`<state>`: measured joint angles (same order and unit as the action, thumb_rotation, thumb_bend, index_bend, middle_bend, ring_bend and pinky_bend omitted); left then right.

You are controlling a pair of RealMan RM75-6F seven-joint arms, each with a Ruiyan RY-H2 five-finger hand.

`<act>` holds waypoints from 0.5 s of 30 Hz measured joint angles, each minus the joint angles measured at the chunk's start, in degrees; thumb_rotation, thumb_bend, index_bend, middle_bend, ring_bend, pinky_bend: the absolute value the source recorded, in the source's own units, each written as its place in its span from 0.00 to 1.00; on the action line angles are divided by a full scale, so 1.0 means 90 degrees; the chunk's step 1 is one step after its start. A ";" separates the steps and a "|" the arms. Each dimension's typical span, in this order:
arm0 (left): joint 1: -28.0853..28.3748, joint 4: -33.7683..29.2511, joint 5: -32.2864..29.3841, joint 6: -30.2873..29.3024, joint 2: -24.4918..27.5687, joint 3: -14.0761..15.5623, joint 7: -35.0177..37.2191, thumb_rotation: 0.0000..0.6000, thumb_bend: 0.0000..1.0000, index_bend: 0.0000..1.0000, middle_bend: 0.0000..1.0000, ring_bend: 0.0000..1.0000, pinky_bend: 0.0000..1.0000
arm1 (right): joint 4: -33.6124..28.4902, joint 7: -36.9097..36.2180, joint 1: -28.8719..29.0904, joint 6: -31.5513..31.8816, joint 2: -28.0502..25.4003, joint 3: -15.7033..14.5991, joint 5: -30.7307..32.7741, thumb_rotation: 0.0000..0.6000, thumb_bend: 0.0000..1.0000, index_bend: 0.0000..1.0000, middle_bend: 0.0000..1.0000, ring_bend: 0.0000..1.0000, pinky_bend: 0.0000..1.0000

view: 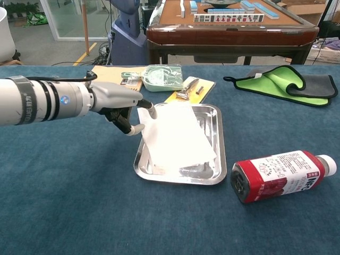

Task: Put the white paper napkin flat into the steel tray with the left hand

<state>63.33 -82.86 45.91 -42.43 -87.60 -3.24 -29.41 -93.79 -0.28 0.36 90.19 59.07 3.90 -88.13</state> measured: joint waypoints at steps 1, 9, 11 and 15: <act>0.0035 0.0064 -0.0088 0.0009 -0.0058 -0.0006 -0.0044 0.56 0.47 0.18 1.00 0.96 1.00 | -0.0003 0.0000 0.0001 0.0002 -0.0001 0.0000 -0.0006 1.00 0.05 0.20 0.21 0.13 0.14; 0.0275 0.0546 -0.0655 0.0062 -0.0458 0.0004 -0.0443 0.56 0.47 0.18 1.00 0.97 1.00 | -0.0018 0.0014 0.0001 0.0000 -0.0020 0.0001 0.0005 1.00 0.05 0.20 0.21 0.13 0.14; 0.0335 0.0648 -0.0804 0.0079 -0.0543 -0.0011 -0.0501 0.57 0.47 0.18 1.00 0.97 1.00 | -0.0015 0.0011 0.0001 -0.0001 -0.0021 0.0001 0.0006 1.00 0.05 0.20 0.21 0.13 0.14; 0.0448 0.0812 -0.1001 0.0106 -0.0708 -0.0047 -0.0600 0.58 0.47 0.18 1.00 0.97 1.00 | -0.0009 0.0001 -0.0002 0.0004 -0.0022 0.0004 0.0013 1.00 0.05 0.20 0.21 0.13 0.14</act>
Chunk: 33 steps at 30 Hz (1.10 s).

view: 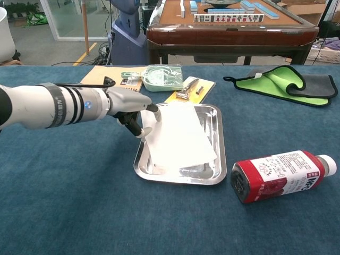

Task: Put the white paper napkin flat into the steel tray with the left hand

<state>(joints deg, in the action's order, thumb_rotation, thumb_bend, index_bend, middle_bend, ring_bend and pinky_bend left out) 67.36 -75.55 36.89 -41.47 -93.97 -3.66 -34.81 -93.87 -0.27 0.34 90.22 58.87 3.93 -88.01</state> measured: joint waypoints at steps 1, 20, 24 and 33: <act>0.0024 0.0031 -0.0019 0.0005 -0.0038 -0.0009 -0.0016 0.58 0.47 0.18 1.00 0.97 1.00 | 0.0002 -0.0002 -0.0003 0.0002 -0.0001 -0.0002 0.0000 1.00 0.05 0.20 0.21 0.13 0.14; 0.0323 0.0411 -0.0142 0.0066 -0.0451 -0.0038 -0.0294 0.60 0.47 0.19 1.00 0.97 1.00 | -0.0022 0.0007 -0.0051 0.0058 -0.0036 0.0000 0.0026 1.00 0.05 0.20 0.21 0.13 0.14; 0.0368 0.0436 -0.0104 0.0069 -0.0516 -0.0039 -0.0332 0.61 0.47 0.19 1.00 0.96 1.00 | -0.0018 0.0005 -0.0054 0.0056 -0.0038 0.0003 0.0035 1.00 0.05 0.20 0.21 0.13 0.14; 0.0498 0.0560 -0.0090 0.0081 -0.0711 -0.0059 -0.0452 0.61 0.47 0.19 1.00 0.96 1.00 | -0.0001 -0.0020 -0.0076 0.0067 -0.0040 0.0004 0.0065 1.00 0.05 0.20 0.21 0.13 0.14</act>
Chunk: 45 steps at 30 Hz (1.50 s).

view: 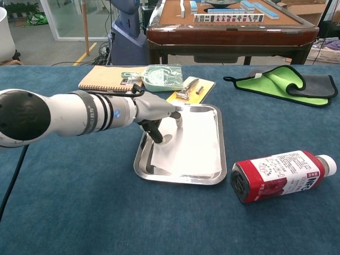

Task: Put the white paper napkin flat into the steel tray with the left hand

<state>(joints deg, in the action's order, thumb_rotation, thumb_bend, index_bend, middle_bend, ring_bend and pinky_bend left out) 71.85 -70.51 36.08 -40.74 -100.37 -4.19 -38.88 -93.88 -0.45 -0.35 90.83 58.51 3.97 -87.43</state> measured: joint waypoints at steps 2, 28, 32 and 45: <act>0.0025 0.0037 0.0001 -0.0012 -0.0043 0.0004 -0.0044 0.61 0.47 0.19 1.00 0.96 1.00 | 0.0008 -0.0012 -0.0007 0.0010 0.0002 0.0001 0.0003 1.00 0.05 0.20 0.21 0.13 0.14; 0.0037 -0.0076 -0.0215 -0.0165 -0.0001 0.0044 -0.0318 0.61 0.47 0.19 1.00 0.96 1.00 | 0.0019 -0.0048 -0.0076 0.0101 -0.0007 -0.0006 -0.0021 1.00 0.05 0.20 0.21 0.13 0.14; 0.0054 -0.0104 -0.0322 -0.0176 0.0000 0.0054 -0.0375 0.61 0.47 0.19 1.00 0.96 1.00 | 0.0034 -0.0069 -0.0080 0.0103 -0.0003 -0.0003 -0.0016 1.00 0.05 0.20 0.21 0.13 0.14; -0.0130 -0.0649 -0.0157 -0.0524 0.0351 -0.0236 0.0052 0.59 0.47 0.18 0.99 0.92 0.99 | 0.0058 -0.0123 -0.0076 0.0101 -0.0015 0.0005 -0.0036 1.00 0.05 0.20 0.21 0.13 0.14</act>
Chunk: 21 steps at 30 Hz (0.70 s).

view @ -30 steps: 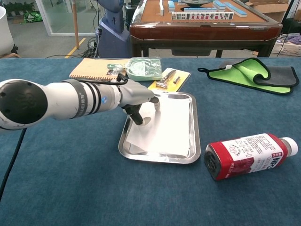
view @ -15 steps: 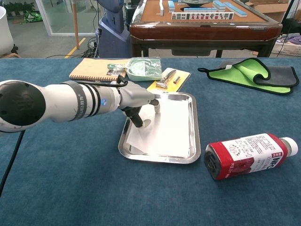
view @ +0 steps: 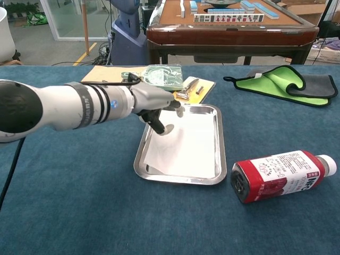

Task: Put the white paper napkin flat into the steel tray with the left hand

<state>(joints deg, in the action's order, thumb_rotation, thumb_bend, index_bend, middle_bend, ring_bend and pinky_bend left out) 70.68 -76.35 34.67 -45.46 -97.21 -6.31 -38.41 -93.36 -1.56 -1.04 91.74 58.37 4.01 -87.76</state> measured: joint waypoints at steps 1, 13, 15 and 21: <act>-0.0053 -0.0090 0.0071 -0.0081 0.0089 -0.0017 0.0051 0.59 0.47 0.18 0.98 0.91 0.99 | -0.0001 -0.0003 0.0004 -0.0003 -0.0002 0.0002 -0.0004 1.00 0.05 0.20 0.21 0.13 0.14; -0.0366 -0.1277 0.0413 -0.0294 0.0978 0.0535 -0.0250 0.59 0.47 0.20 0.98 0.91 0.99 | 0.0045 -0.0055 0.0039 -0.0028 0.0039 -0.0006 -0.0062 1.00 0.05 0.20 0.21 0.13 0.14; -0.0386 -0.1464 0.0484 -0.0298 0.1067 0.0632 -0.0319 0.59 0.47 0.20 0.98 0.91 0.99 | 0.0052 -0.0060 0.0041 -0.0031 0.0040 -0.0006 -0.0063 1.00 0.05 0.20 0.21 0.13 0.14; -0.0426 -0.2030 0.0748 -0.0310 0.1339 0.0872 -0.0478 0.59 0.47 0.20 0.98 0.92 0.99 | 0.0052 -0.0062 0.0050 -0.0041 0.0035 -0.0004 -0.0068 1.00 0.05 0.20 0.21 0.13 0.14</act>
<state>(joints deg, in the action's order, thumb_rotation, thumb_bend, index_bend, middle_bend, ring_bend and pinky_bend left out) 66.84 -94.62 41.40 -48.25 -85.16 1.53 -42.71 -92.89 -2.12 -0.58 91.37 58.69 3.97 -88.37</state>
